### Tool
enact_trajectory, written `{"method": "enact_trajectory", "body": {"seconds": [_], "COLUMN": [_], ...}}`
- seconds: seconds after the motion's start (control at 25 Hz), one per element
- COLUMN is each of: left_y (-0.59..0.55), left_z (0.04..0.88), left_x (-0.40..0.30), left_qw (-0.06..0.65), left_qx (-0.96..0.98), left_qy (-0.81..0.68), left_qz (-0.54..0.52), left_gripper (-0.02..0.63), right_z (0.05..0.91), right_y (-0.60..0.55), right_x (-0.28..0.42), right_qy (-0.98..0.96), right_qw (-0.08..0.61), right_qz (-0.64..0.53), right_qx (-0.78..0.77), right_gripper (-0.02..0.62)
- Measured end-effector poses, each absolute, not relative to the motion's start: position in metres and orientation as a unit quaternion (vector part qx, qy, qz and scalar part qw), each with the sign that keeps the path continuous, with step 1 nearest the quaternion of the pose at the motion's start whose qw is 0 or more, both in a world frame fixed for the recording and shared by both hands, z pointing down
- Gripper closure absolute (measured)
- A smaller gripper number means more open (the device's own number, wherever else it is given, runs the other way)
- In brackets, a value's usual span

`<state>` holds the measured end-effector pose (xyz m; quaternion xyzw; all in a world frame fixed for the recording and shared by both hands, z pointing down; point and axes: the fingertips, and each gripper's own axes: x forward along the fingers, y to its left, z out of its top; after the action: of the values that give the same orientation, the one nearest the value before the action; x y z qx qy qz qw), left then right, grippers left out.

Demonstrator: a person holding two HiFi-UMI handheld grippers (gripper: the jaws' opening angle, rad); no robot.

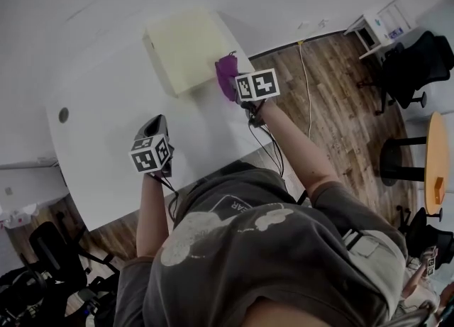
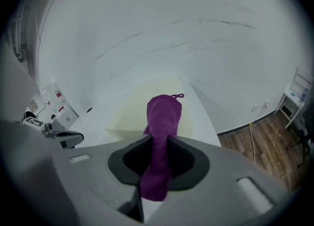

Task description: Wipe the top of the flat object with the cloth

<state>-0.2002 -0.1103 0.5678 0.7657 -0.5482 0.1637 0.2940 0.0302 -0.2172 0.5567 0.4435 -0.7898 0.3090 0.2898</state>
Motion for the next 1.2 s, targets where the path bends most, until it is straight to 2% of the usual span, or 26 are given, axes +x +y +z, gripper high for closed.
{"method": "enact_trajectory", "body": {"seconds": [0.56, 1.2], "left_y": [-0.058, -0.017], "left_z": [0.542, 0.498], "left_x": [-0.215, -0.198], "left_qw": [0.243, 0.181], "left_qx": [0.838, 0.832], "left_qy": [-0.476, -0.515], "left_qz": [0.116, 0.098], "left_gripper": [0.609, 0.609], "right_z": [0.543, 0.514], "right_y": [-0.136, -0.097], "right_x": [0.007, -0.013], "right_qy": [-0.792, -0.837], "right_qw": [0.255, 0.226], "right_qz": [0.237, 0.211], "right_qx": [0.502, 0.452], "right_gripper": [0.522, 0.522]}}
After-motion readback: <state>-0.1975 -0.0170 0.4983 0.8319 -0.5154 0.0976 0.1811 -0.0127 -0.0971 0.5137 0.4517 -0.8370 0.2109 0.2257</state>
